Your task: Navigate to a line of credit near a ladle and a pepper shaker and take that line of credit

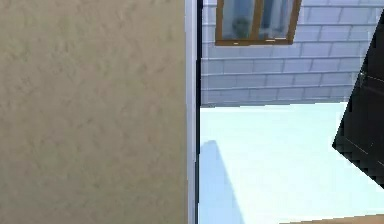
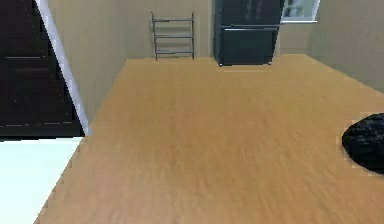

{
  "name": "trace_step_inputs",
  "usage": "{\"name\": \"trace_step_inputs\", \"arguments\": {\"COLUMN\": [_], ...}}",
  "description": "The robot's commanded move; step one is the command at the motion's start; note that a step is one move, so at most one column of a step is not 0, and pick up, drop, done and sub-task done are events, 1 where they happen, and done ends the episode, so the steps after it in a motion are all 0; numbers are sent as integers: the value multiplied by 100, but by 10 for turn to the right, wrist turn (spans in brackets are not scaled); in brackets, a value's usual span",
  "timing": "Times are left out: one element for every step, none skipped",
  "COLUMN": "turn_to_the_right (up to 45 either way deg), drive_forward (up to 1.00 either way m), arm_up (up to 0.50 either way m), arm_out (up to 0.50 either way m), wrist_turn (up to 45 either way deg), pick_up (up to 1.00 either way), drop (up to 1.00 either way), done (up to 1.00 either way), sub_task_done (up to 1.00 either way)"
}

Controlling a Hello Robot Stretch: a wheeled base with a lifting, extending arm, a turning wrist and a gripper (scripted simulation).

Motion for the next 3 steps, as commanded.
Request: {"name": "trace_step_inputs", "arguments": {"turn_to_the_right": [390,0,-450], "drive_forward": [0,5,0], "arm_up": [0,0,0], "arm_out": [0,0,0], "wrist_turn": [0,0,0], "pick_up": [0,0,0], "drop": [0,0,0], "done": [0,0,0], "sub_task_done": [0,0,0]}}
